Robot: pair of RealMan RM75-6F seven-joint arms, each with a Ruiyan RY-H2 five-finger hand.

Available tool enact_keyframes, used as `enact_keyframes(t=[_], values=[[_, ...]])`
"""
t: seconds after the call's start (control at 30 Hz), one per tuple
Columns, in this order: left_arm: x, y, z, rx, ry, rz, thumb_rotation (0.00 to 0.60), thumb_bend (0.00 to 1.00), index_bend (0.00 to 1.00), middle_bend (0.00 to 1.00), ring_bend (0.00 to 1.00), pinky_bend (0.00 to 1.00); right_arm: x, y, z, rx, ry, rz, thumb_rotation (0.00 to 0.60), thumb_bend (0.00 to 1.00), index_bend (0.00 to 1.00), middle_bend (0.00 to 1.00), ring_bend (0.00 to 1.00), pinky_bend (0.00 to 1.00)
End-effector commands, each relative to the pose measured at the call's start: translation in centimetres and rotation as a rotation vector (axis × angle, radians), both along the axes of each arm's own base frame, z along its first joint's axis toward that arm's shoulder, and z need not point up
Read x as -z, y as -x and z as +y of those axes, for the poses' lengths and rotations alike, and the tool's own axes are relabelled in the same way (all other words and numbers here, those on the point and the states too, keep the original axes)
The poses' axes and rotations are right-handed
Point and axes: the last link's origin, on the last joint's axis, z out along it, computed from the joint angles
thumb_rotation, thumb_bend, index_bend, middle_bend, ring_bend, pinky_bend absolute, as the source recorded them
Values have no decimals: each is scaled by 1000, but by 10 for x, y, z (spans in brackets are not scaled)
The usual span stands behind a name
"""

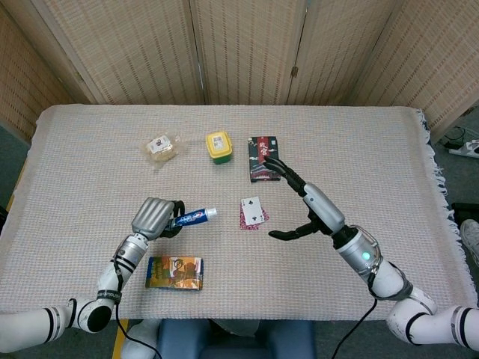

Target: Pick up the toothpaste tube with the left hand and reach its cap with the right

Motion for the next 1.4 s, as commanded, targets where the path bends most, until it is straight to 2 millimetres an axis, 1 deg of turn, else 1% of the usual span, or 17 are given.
enact_keyframes(t=[0.03, 0.13, 0.2, 0.27, 0.33, 0.37, 0.43, 0.53, 0.63, 0.67, 0.73, 0.77, 0.93, 1.07, 1.17, 1.3, 1.4], values=[[8, 17, 10, -77, 10, 78, 600, 813, 720, 862, 700, 684, -6, 12, 4, 19, 21, 42, 376, 123, 0, 0, 0, 0], [12, 23, 13, -89, -2, 111, 600, 798, 691, 824, 666, 654, -9, 21, 6, 34, 33, 64, 376, 122, 0, 0, 0, 0], [15, 26, 14, -101, -5, 127, 600, 775, 644, 781, 628, 634, -11, 28, 8, 45, 41, 84, 377, 122, 0, 0, 0, 0], [17, 28, 14, -110, -5, 134, 600, 700, 564, 718, 572, 604, -13, 33, 9, 53, 53, 108, 378, 122, 0, 0, 0, 0], [18, 30, 13, -116, -7, 140, 600, 590, 449, 626, 494, 554, -14, 41, 11, 67, 67, 139, 379, 122, 0, 0, 0, 0], [18, 31, 11, -119, -4, 145, 600, 561, 410, 594, 468, 535, -14, 46, 11, 76, 74, 158, 378, 122, 0, 0, 0, 0], [18, 32, 10, -123, -1, 146, 600, 493, 288, 492, 385, 459, -15, 54, 13, 90, 86, 189, 376, 122, 0, 0, 0, 0], [15, 32, 8, -130, -7, 127, 600, 461, 177, 394, 299, 373, -16, 69, 18, 110, 118, 260, 377, 123, 0, 0, 0, 0], [6, 34, 6, -136, -21, 102, 600, 458, 106, 330, 243, 322, -19, 86, 24, 132, 168, 363, 386, 129, 0, 0, 0, 0], [1, 35, 5, -137, -32, 93, 600, 457, 98, 321, 235, 313, -21, 93, 28, 150, 188, 398, 412, 129, 0, 0, 0, 0], [-8, 38, 2, -137, -53, 80, 600, 457, 97, 307, 224, 297, -26, 103, 34, 177, 227, 456, 553, 129, 0, 5, 0, 0], [-16, 40, 0, -136, -74, 70, 600, 457, 102, 307, 224, 294, -29, 111, 38, 196, 265, 509, 600, 129, 0, 13, 0, 0], [-56, 57, -13, -133, -191, 39, 600, 457, 156, 307, 224, 259, -42, 139, 58, 272, 405, 713, 600, 129, 2, 68, 36, 0], [-88, 78, -31, -139, -301, 36, 600, 457, 181, 307, 224, 243, -49, 158, 77, 344, 418, 767, 600, 130, 27, 86, 55, 0], [-111, 96, -53, -153, -370, 38, 600, 457, 194, 307, 225, 231, -55, 172, 91, 383, 426, 791, 600, 130, 27, 67, 50, 0], [-127, 114, -84, -180, -421, 40, 600, 457, 194, 307, 225, 216, -60, 185, 106, 429, 463, 814, 600, 130, 4, 24, 22, 0], [-133, 127, -107, -209, -437, 50, 600, 456, 194, 307, 222, 186, -61, 192, 117, 457, 459, 810, 600, 130, 0, 1, 1, 0]])
